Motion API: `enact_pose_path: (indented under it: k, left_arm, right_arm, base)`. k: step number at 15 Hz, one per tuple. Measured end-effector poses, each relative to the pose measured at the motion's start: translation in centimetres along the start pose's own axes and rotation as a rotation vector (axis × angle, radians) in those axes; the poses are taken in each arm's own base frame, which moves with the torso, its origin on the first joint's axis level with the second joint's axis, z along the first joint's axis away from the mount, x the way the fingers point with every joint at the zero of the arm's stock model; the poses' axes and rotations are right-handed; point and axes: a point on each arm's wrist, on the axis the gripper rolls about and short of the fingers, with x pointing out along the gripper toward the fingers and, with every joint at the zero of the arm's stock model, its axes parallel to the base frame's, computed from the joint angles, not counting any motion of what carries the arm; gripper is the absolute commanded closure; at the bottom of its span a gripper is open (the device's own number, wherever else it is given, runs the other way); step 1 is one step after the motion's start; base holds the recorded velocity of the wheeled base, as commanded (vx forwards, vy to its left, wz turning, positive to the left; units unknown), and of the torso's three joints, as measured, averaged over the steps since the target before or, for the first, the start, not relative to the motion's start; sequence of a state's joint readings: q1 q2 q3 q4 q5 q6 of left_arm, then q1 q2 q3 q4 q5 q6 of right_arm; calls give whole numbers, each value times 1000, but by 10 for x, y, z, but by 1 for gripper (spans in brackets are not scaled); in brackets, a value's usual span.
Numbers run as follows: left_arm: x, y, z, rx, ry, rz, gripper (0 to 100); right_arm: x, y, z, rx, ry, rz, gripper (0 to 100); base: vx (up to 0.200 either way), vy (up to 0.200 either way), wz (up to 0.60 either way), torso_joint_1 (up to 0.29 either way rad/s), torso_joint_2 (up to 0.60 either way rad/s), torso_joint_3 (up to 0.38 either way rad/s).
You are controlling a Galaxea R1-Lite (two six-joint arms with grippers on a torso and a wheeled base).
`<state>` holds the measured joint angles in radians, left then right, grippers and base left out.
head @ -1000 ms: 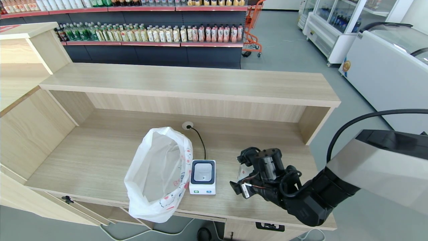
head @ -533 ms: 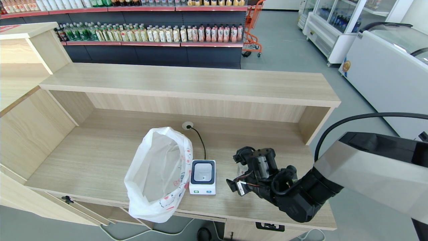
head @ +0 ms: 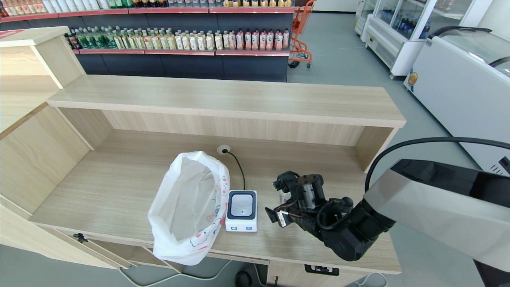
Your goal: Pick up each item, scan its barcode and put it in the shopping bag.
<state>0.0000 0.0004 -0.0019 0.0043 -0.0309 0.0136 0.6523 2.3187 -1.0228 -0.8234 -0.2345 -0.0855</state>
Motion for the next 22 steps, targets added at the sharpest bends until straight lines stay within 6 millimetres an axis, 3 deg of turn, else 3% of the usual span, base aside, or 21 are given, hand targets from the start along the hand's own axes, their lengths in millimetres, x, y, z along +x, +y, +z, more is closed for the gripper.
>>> enact_pose_path:
  k: [15,19,22]
  left_arm:
    - [0,0,0,0,0,0,100]
    - [0,0,0,0,0,0,100]
    - [0,0,0,0,1,0,100]
  right_arm:
    - [4,-13,-1,37,-14,-27,100]
    - [-23,-22,17,258,-40,15,100]
    - [-59,-46,45,353,-121,193,100]
  base:
    - [0,0,0,0,0,0]
    - [0,0,0,0,0,0]
    - [0,0,0,0,0,0]
